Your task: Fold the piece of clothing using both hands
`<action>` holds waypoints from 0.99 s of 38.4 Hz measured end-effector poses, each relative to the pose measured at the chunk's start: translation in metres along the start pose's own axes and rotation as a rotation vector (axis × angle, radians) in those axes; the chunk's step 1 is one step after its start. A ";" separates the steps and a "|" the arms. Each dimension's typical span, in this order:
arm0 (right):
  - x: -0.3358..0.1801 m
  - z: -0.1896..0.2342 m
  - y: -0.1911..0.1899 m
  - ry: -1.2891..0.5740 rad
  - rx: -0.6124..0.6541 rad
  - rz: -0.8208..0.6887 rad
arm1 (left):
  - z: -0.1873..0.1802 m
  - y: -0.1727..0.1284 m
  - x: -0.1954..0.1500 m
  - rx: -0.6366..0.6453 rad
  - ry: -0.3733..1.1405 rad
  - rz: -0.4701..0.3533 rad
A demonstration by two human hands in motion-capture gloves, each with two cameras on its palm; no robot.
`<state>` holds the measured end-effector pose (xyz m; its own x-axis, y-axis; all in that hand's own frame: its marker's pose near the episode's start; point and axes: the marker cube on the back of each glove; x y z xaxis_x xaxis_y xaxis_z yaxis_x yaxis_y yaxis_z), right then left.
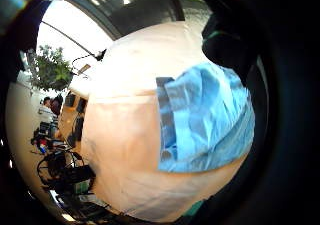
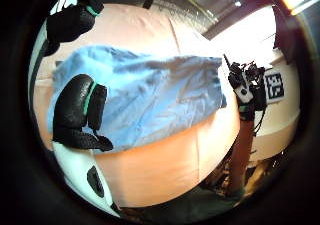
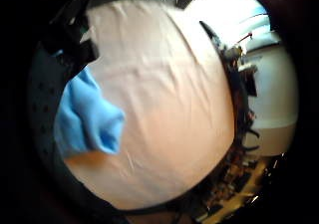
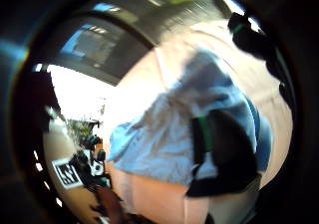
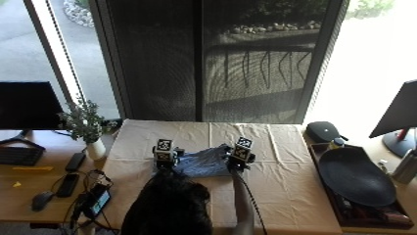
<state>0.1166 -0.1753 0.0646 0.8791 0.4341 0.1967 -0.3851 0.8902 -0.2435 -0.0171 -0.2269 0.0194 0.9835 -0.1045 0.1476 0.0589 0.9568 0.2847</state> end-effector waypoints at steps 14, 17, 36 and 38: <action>0.008 0.029 -0.029 -0.149 0.307 0.122 | 0.098 0.044 -0.017 -0.473 0.023 -0.079; 0.024 0.038 -0.015 0.065 0.182 0.252 | 0.103 0.026 0.007 -0.343 0.242 0.006; -0.068 -0.027 0.016 -0.750 0.218 -0.059 | 0.026 0.067 0.000 -0.702 0.649 -0.086; -0.085 -0.038 0.024 -0.772 0.238 -0.107 | 0.009 0.071 -0.017 -0.727 0.569 -0.127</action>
<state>0.0429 -0.1966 0.0061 0.5071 0.2406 0.8277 -0.4356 0.9001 0.0053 -0.0312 -0.1595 0.0452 0.8869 -0.2551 -0.3850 0.0754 0.9024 -0.4243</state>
